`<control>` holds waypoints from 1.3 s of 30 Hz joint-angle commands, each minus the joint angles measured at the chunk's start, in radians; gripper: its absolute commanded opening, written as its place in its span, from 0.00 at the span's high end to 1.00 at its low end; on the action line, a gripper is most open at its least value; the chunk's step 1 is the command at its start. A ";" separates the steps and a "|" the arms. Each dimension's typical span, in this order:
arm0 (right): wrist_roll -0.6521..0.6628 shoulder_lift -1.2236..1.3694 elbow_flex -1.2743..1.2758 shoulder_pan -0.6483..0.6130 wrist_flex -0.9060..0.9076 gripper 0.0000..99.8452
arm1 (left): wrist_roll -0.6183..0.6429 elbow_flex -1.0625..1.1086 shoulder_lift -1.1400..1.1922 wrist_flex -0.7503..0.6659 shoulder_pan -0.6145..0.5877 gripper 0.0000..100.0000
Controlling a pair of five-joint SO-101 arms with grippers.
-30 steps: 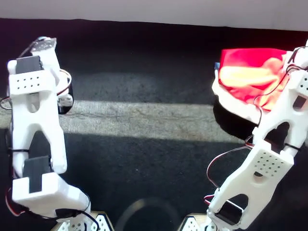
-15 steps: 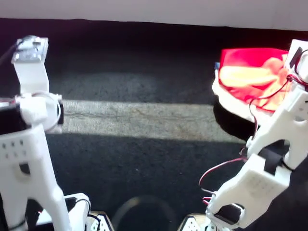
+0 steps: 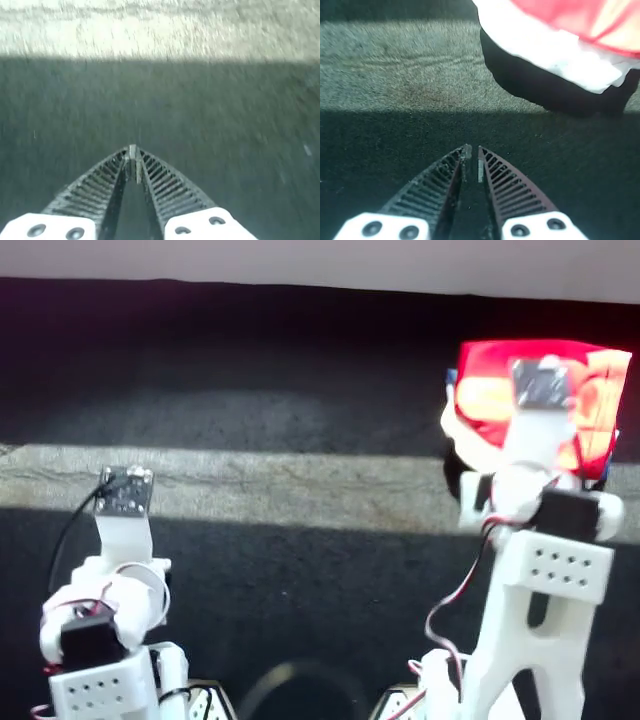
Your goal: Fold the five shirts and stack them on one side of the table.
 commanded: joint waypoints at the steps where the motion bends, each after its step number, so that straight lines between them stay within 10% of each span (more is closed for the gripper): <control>1: -0.052 -0.159 0.456 -0.007 -0.225 0.97 | 0.000 0.222 -0.260 -0.080 0.002 0.99; 13: -0.150 -0.822 1.199 -0.113 -0.381 0.98 | 0.002 0.311 -0.194 0.017 0.010 0.99; 18: -0.152 -1.109 1.227 -0.114 -0.150 0.98 | 0.002 0.320 -0.194 0.017 0.124 0.99; 39: -0.152 -1.058 1.221 -0.111 -0.182 0.99 | -0.003 0.384 -0.194 -0.008 0.166 0.99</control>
